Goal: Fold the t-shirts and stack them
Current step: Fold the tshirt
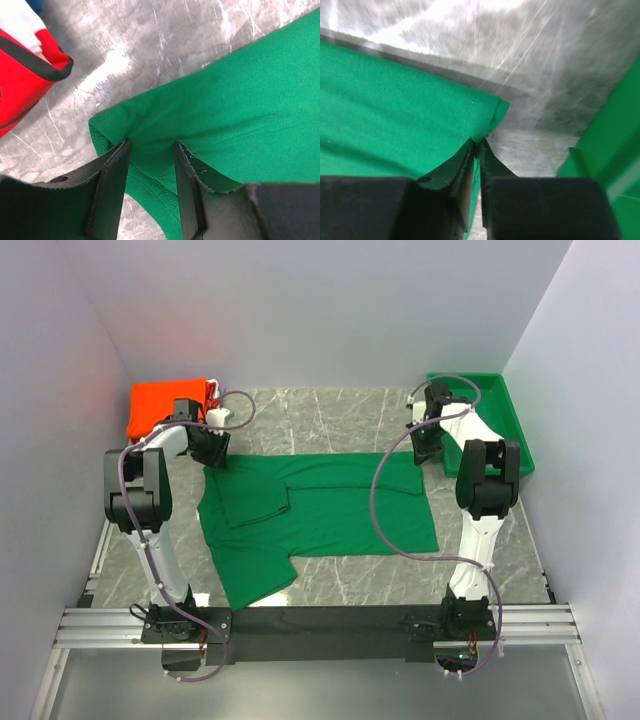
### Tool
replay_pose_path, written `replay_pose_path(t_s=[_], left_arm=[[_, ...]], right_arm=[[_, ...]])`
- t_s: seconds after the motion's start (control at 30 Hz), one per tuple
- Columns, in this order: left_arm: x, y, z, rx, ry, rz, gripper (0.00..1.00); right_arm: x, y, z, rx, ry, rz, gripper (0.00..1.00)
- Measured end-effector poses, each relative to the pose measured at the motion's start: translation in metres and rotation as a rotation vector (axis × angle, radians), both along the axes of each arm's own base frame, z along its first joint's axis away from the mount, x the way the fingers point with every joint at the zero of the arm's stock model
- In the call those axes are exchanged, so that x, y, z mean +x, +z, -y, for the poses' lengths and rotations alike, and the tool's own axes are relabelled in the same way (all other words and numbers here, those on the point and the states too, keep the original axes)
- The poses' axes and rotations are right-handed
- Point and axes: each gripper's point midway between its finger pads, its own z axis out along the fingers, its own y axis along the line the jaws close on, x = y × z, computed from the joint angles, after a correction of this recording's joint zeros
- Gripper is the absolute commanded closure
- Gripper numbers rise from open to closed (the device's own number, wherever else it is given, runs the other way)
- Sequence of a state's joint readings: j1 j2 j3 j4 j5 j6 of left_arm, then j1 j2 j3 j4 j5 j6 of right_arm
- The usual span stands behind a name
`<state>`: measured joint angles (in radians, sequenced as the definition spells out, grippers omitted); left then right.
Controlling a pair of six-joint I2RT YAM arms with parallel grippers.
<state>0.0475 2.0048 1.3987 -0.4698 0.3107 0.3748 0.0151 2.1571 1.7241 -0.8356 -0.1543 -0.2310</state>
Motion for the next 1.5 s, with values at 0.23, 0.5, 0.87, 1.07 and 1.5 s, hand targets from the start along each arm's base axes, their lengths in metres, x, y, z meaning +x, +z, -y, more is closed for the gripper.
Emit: replay_pose_path(t_s=[0.23,0.5,0.87,1.07,1.5], left_arm=[[0.002,0.001,-0.001,0.002,0.002,0.003,0.53],[0.002,0.0,-0.001,0.002,0.002,0.0,0.53],[0.006,0.0,-0.002,0.002,0.003,-0.001,0.53],[0.006,0.0,-0.002,0.004,0.004,-0.001,0.53],[0.013,0.0,-0.005,0.019,0.012,0.001,0.56]], right_arm=[[0.014,0.012,0.001,-0.001,-0.008,0.046,0.64],[0.02,0.005,0.0,0.002,-0.018,0.04,0.7],[0.02,-0.011,-0.002,0.015,-0.026,0.005,0.95],[0.024,-0.008,-0.003,0.019,-0.023,0.017,1.0],[0.042,0.001,0.0,0.002,-0.027,0.087,1.0]])
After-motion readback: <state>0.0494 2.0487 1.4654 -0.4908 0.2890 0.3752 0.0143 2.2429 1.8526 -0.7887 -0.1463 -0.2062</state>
